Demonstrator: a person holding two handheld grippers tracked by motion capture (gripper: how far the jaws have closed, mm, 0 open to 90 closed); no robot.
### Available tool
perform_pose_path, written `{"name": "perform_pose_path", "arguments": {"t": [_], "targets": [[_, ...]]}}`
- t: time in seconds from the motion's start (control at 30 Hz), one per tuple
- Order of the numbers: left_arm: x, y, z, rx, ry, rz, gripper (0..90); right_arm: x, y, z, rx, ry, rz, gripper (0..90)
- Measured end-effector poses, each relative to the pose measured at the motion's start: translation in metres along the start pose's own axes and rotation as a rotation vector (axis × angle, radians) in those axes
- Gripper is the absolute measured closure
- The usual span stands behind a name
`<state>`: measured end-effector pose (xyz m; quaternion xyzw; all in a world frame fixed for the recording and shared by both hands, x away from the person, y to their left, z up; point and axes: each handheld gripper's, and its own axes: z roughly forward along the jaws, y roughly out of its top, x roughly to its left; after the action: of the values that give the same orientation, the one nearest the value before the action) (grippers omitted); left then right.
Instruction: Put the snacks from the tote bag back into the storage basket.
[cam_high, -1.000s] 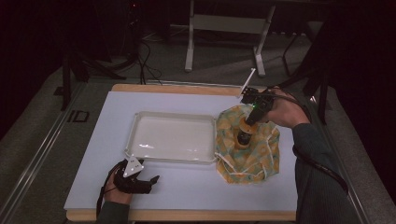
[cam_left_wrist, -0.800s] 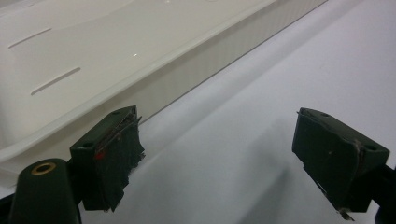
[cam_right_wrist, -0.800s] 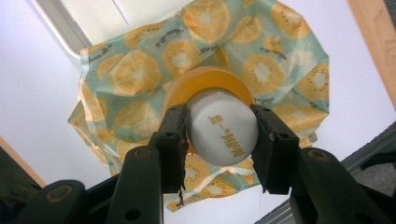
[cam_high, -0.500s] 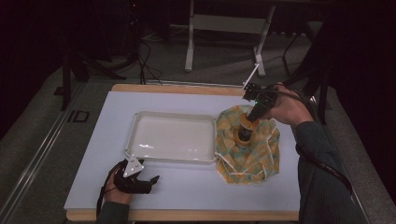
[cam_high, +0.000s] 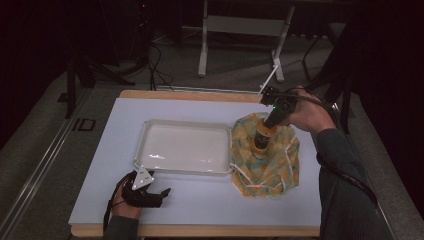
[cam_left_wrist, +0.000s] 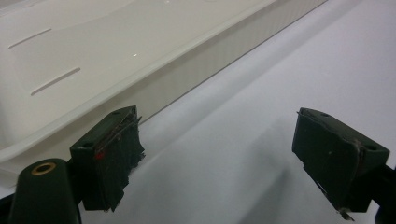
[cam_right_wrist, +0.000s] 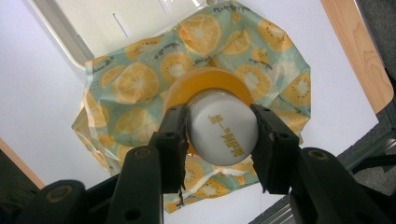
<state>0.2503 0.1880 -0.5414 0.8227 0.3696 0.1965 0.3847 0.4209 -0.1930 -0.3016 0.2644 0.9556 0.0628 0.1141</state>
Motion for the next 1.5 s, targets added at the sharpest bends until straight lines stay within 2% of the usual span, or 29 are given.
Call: {"name": "perform_pose_path", "arguments": {"t": [0.87,1.5], "targets": [[0.000,0.000,0.000,-0.002,-0.002,-0.003,15.6,0.008,0.013,-0.016,-0.036,0.000,-0.025,59.1],[0.000,0.000,0.000,0.001,-0.006,-0.002,15.7,0.019,0.029,-0.018,-0.058,0.011,-0.062,59.1]]}}
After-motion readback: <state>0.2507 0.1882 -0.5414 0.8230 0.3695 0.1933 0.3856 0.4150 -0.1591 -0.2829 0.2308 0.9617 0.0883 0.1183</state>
